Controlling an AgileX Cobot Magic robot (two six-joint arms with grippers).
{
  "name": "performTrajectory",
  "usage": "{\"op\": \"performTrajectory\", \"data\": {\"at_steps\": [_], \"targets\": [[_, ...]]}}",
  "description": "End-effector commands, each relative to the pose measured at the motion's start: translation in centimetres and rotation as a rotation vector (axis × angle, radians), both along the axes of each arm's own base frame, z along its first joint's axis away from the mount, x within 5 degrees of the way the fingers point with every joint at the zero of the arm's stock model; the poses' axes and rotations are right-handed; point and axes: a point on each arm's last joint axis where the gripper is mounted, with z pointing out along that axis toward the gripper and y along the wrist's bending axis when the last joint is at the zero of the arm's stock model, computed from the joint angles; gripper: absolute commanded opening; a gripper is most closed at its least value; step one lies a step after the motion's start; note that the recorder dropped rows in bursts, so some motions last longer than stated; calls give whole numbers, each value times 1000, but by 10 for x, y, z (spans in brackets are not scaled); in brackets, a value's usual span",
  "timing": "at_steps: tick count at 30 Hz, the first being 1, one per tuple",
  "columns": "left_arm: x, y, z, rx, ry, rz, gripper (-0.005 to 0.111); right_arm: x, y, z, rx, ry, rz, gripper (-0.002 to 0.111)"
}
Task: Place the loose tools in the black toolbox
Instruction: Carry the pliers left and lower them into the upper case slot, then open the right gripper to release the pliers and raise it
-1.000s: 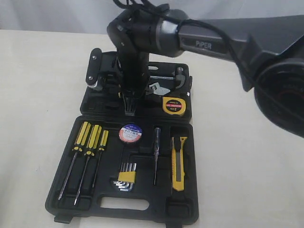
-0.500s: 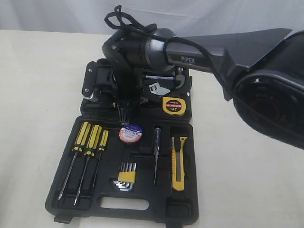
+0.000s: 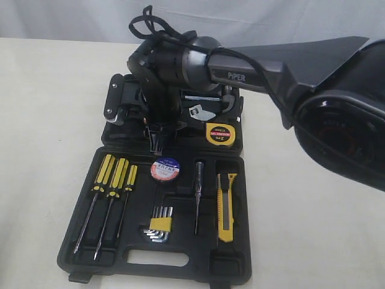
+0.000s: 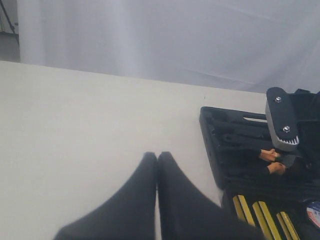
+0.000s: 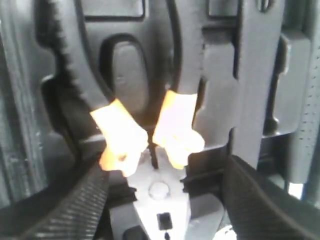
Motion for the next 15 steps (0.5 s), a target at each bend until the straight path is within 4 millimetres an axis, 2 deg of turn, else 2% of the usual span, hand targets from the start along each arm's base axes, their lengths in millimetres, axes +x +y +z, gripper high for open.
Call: {"op": "performTrajectory", "data": {"at_steps": [1,6,9,11,13,14,15], "targets": [[0,0,2,5,-2,-5,0,-5,0,27,14,-25,-26,63],[0,0,2,5,-2,-5,0,-12,-7,44,-14,3,-79,63],[0,0,2,5,-2,-5,0,-11,-4,49,39,-26,-94,62],[0,0,2,5,-2,-5,0,-10,2,49,83,-52,-87,46],[0,0,2,5,-2,-5,0,-6,7,49,138,-86,-87,12],[0,0,2,5,-2,-5,0,-5,10,48,183,-99,-104,0],[0,0,2,5,-2,-5,0,-3,13,47,226,-113,-122,0]]}}
